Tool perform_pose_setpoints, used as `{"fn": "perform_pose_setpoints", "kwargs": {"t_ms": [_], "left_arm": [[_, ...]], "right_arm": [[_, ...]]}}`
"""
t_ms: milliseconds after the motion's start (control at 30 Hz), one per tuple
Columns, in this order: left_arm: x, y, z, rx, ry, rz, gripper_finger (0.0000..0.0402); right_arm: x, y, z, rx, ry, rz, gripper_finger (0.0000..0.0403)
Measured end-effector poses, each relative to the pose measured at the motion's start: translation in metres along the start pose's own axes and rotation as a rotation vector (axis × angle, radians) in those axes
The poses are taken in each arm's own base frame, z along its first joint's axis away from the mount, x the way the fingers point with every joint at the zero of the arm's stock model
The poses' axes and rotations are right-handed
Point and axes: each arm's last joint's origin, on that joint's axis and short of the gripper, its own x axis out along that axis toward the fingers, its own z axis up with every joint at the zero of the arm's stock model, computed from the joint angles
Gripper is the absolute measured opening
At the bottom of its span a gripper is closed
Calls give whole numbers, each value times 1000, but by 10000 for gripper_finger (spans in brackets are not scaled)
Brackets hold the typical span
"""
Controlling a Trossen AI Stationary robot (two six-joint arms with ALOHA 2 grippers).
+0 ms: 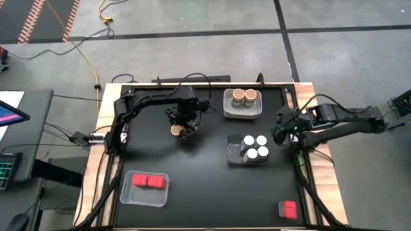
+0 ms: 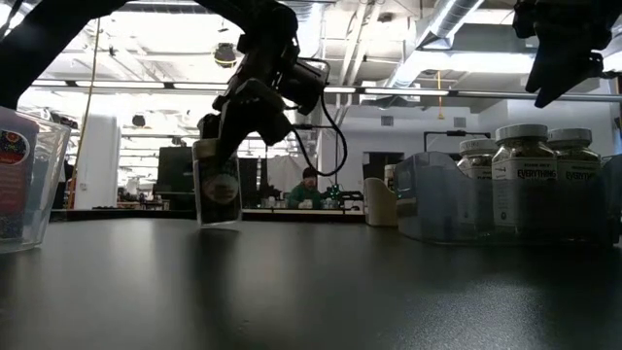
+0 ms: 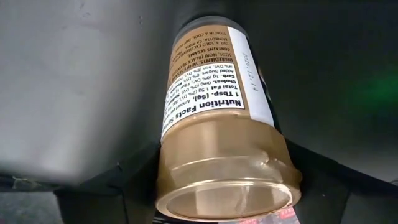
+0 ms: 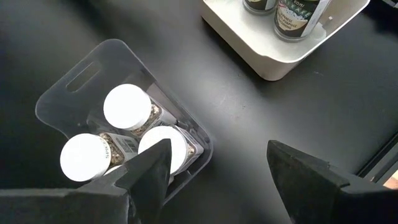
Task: Sort spices by type
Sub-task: Put the gold spice bottle in the gray bin
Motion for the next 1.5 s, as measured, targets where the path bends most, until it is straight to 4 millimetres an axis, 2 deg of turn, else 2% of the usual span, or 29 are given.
{"fn": "perform_pose_setpoints", "kwargs": {"t_ms": [733,1033,1167,1300,1500], "left_arm": [[0,-3,5,-31,-54,-17,292],[0,-4,6,1,-67,-13,349],[0,-2,7,-24,-69,-15,354],[-13,-1,-2,-44,-120,6,354],[-48,-8,-31,-86,-359,73,354]], "right_arm": [[0,2,2,9,-20,19,292],[0,2,2,-16,-20,19,292],[0,2,2,-17,-20,19,292],[0,2,2,-17,-20,19,292],[0,2,2,-24,-21,19,292]]}}
